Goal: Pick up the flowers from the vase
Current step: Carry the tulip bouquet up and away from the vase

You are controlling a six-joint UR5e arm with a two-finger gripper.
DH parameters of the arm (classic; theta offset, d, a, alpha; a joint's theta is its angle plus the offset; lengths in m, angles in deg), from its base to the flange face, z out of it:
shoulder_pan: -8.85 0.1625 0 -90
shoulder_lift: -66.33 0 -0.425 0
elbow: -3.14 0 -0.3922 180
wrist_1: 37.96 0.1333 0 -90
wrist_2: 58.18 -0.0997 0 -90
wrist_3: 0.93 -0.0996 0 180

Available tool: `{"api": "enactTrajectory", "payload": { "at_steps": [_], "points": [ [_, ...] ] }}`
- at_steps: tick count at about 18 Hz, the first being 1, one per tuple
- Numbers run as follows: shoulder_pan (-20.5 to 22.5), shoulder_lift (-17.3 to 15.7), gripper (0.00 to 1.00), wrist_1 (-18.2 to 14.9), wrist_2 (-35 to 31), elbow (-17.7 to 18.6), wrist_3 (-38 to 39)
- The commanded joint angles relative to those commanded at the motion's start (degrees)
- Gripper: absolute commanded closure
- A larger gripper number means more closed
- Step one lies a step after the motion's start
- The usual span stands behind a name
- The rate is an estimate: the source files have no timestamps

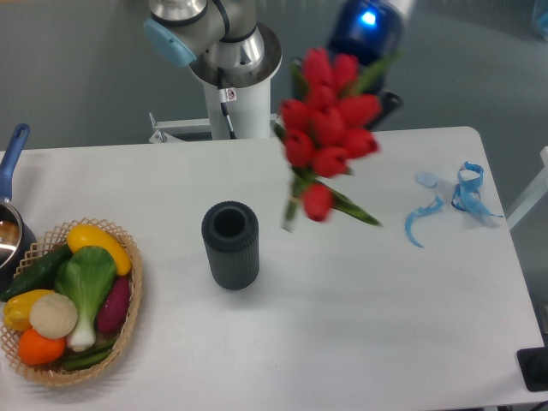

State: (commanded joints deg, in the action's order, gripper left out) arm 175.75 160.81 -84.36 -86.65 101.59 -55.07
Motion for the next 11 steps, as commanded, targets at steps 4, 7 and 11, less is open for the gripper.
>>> {"api": "enactTrajectory", "payload": {
  "at_steps": [4,7,11],
  "points": [
    [1.06,1.50,0.63,0.09,0.09,-0.28,-0.44],
    [0.97,1.50,0.63,0.09,0.00,0.08,-0.44],
    [1.06,1.50,0.63,0.09,0.00,0.60,-0.44]
  ]
}}
